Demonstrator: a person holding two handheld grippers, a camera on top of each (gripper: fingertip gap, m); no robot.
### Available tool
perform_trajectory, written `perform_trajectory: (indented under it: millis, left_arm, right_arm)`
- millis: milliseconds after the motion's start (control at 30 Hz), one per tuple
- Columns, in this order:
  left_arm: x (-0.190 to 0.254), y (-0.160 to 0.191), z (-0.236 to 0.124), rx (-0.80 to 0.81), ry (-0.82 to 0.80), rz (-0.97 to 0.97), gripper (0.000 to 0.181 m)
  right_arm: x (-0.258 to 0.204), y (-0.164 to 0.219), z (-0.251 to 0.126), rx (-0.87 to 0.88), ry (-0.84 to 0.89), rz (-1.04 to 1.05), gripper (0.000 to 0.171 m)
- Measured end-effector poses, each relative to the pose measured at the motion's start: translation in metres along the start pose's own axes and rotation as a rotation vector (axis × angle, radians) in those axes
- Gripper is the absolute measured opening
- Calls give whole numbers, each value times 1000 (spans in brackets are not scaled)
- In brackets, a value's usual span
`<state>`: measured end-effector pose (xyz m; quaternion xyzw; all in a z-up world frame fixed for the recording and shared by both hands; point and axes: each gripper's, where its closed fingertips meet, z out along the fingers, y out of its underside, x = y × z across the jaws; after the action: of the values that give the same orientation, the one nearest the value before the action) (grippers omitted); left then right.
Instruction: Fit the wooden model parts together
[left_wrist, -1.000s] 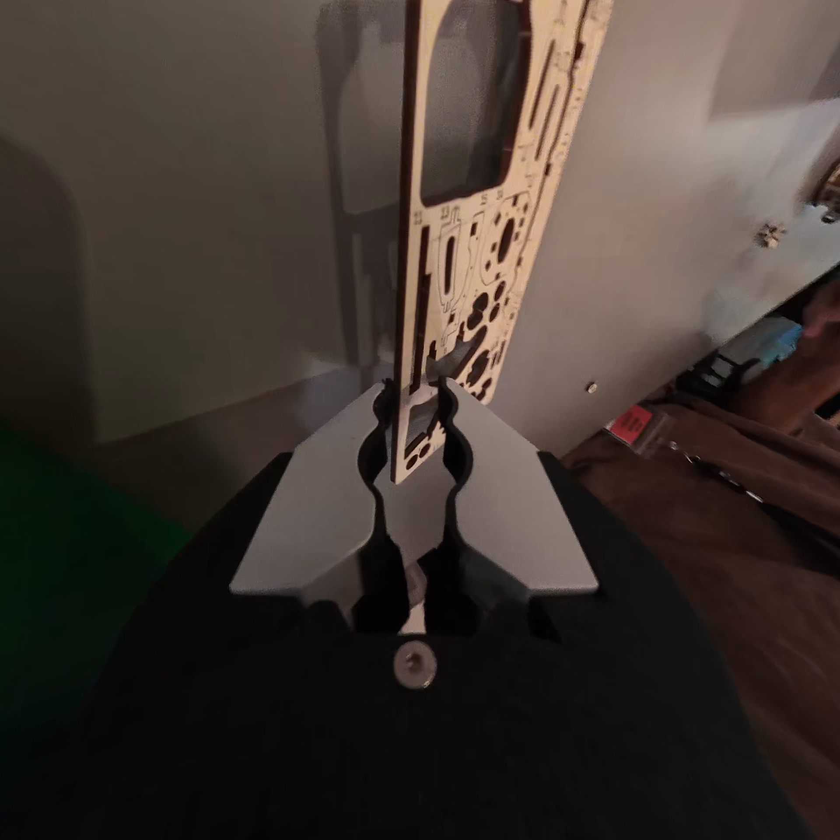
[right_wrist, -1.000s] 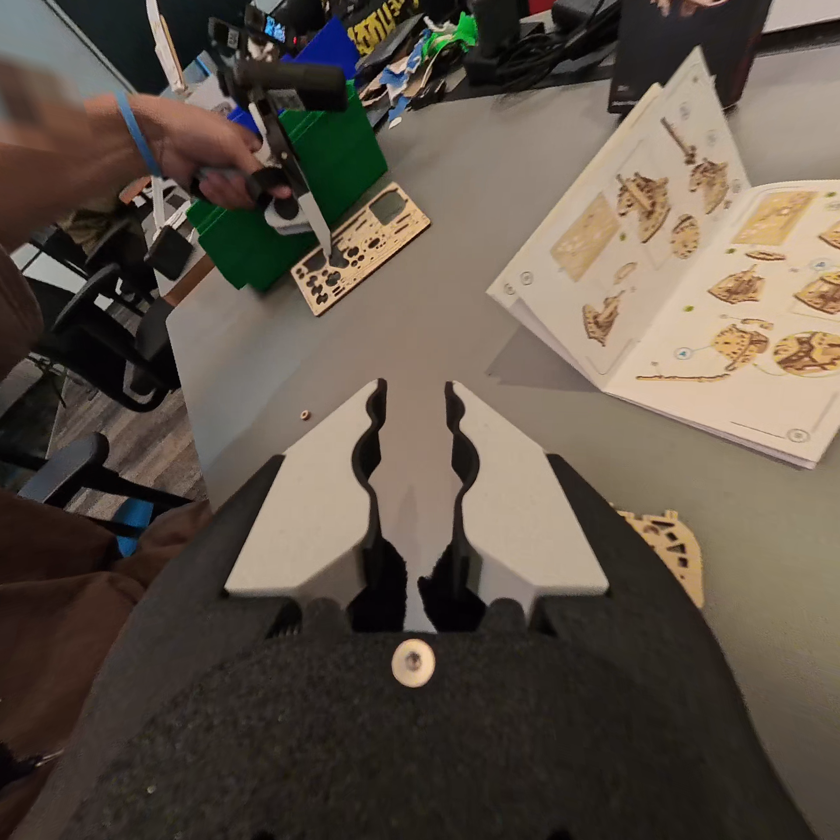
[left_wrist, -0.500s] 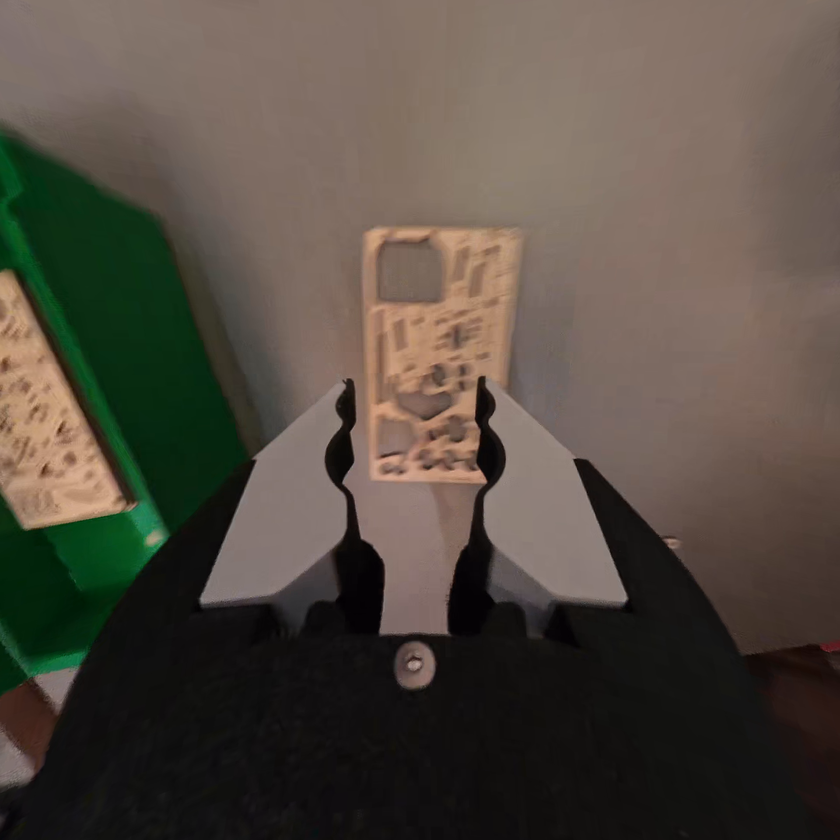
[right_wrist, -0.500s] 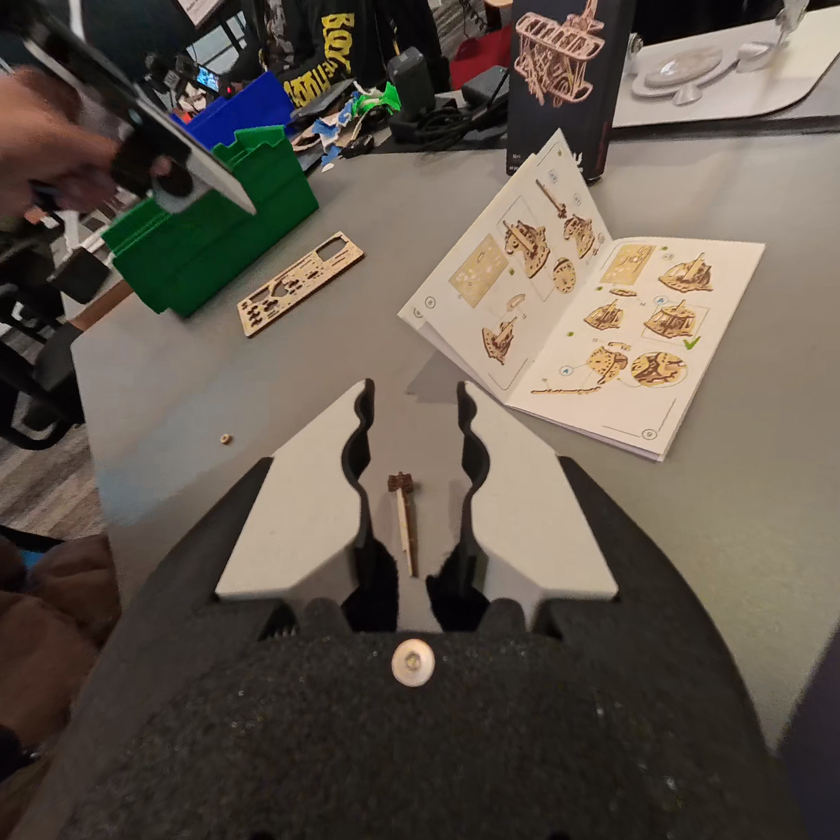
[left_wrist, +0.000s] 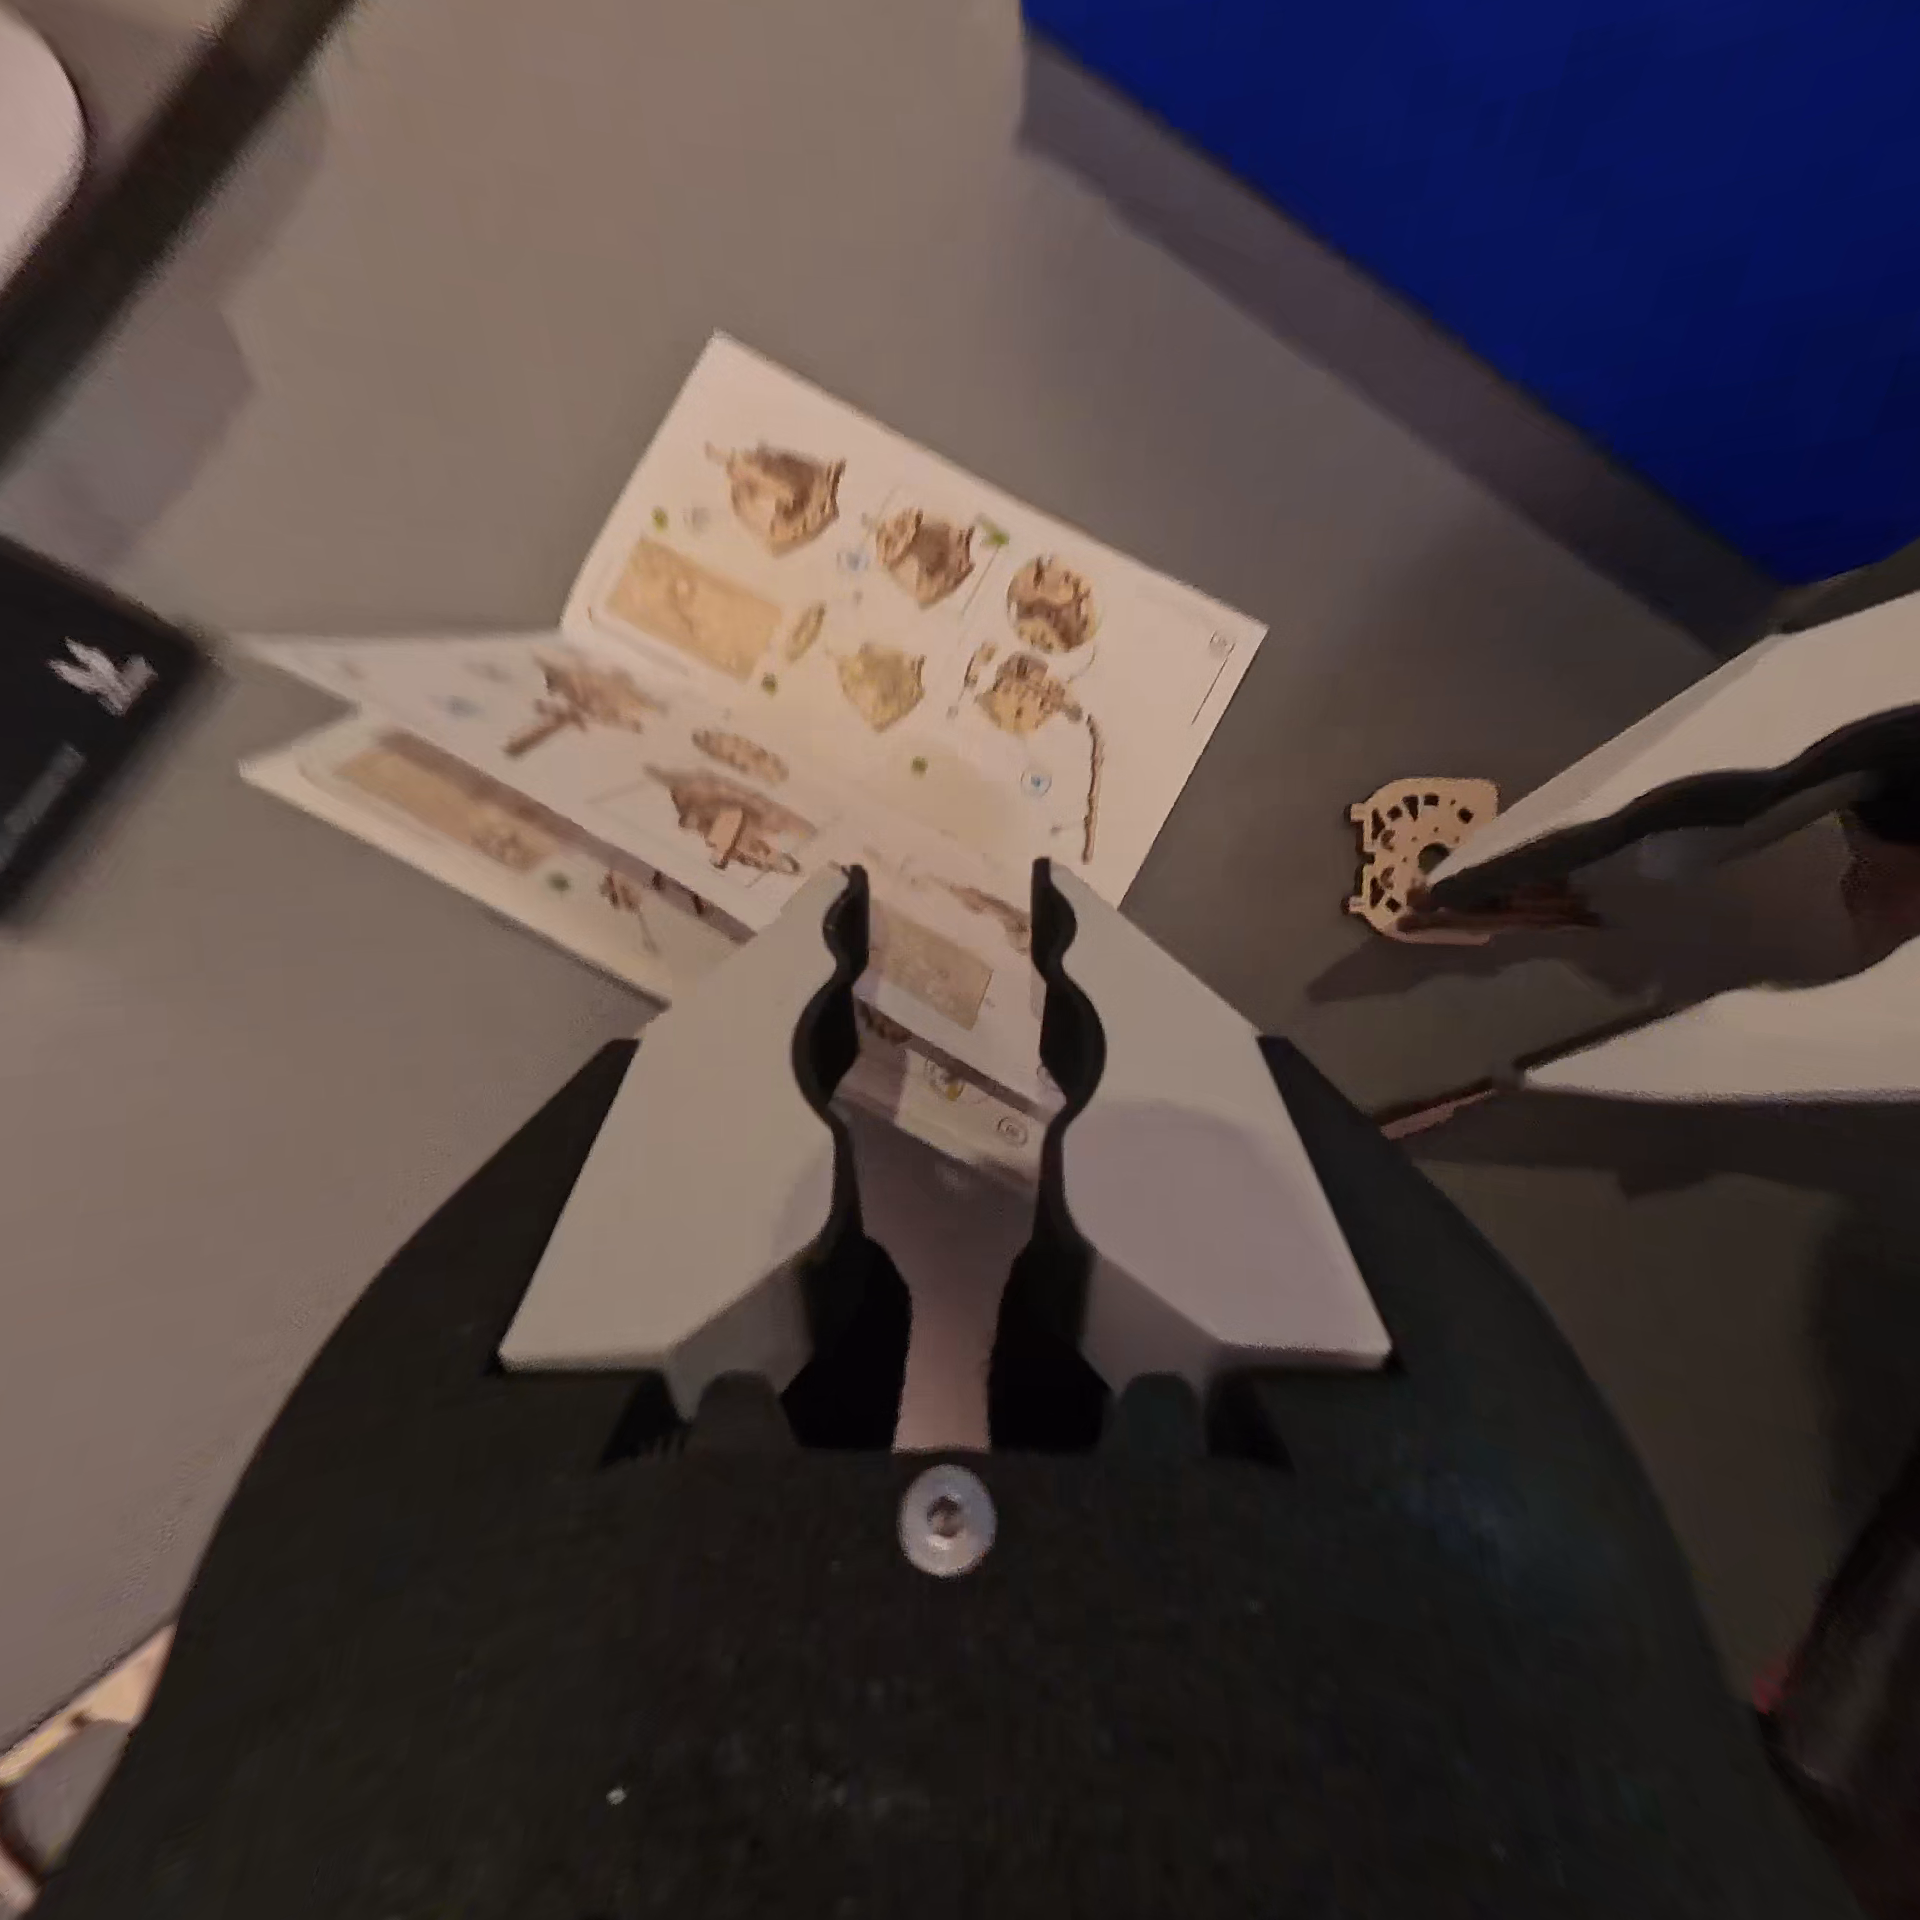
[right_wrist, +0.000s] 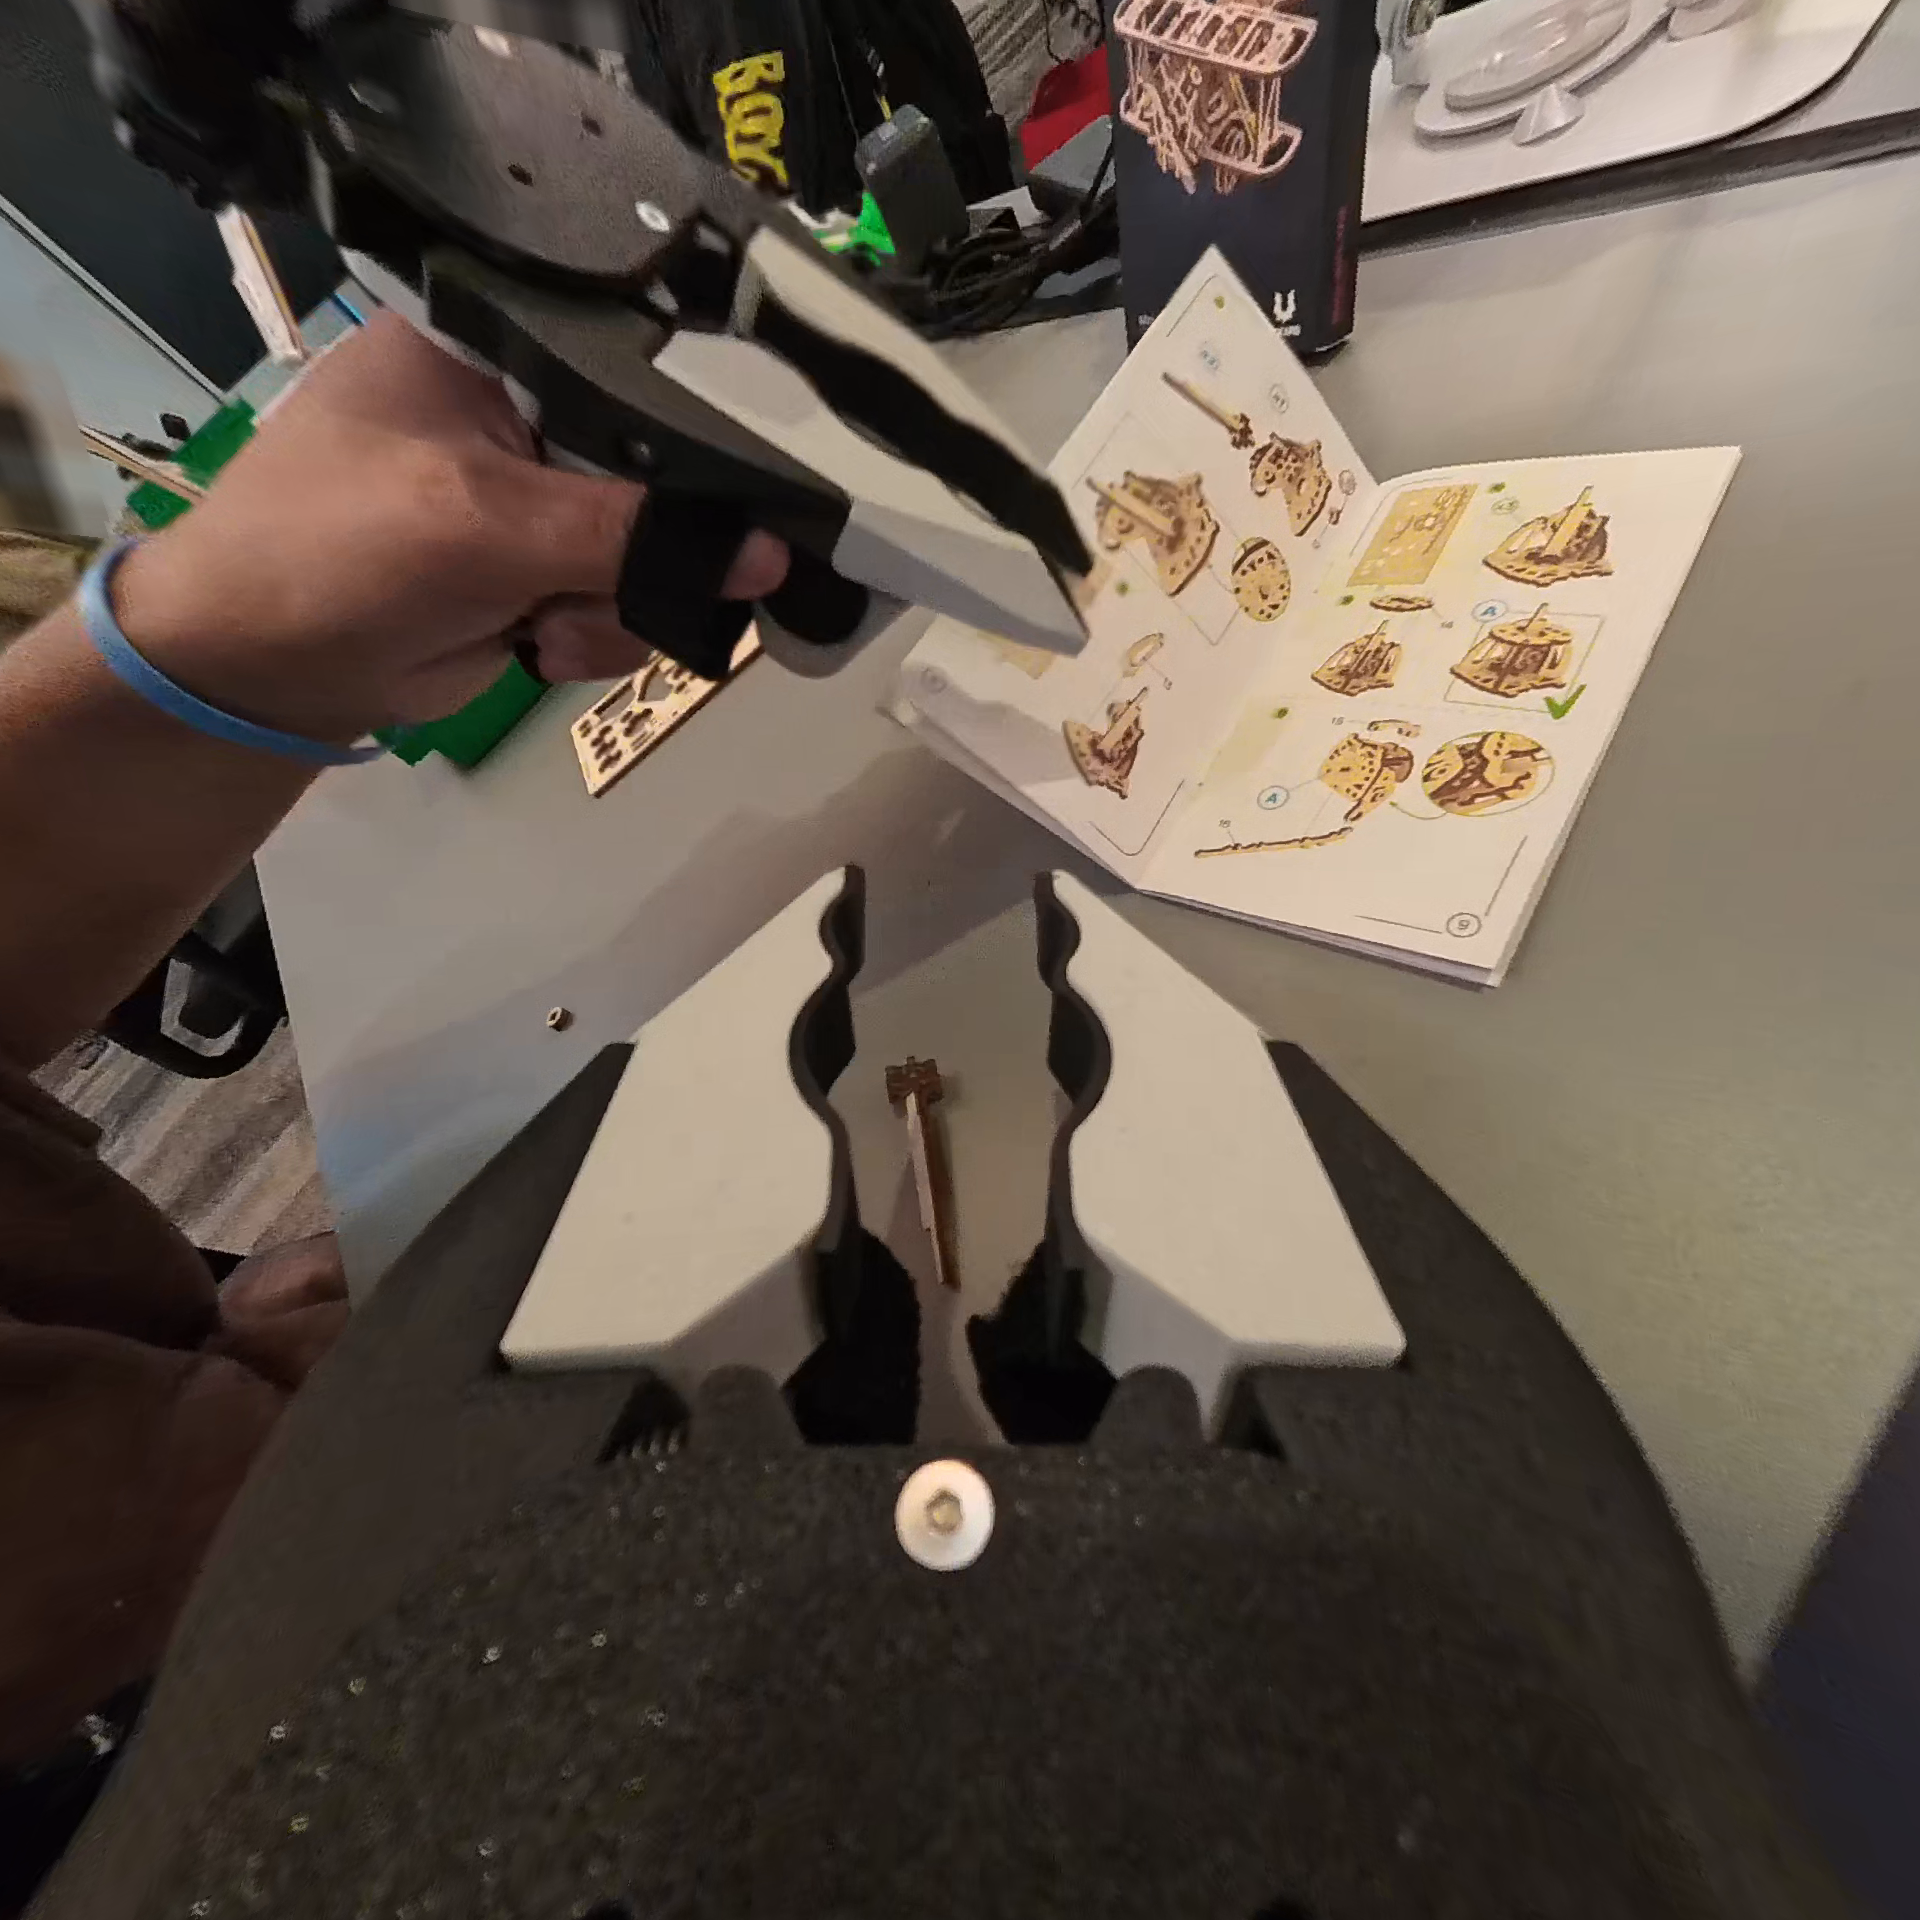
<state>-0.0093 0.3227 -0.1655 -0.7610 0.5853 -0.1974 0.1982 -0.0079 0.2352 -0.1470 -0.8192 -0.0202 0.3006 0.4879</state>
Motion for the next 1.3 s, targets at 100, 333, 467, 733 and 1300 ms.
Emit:
perform_trajectory:
  millis: [100,333,467,733,1300]
  left_arm:
    - [-7,17,2,-8,42,-79,29]
    - [-19,40,3,-37,20,-100,29]
    - [-18,44,6,-38,28,-100,29]
    - [-15,48,8,-38,24,-98,29]
    - [-15,55,9,-59,3,-99,29]
  right_arm:
    - [-2,3,3,-11,-18,29,32]
    - [-7,12,10,-56,-23,15,32]
    - [1,17,9,-82,11,2,31]
    - [3,11,4,-56,16,10,31]
    - [0,11,3,-59,7,18,31]
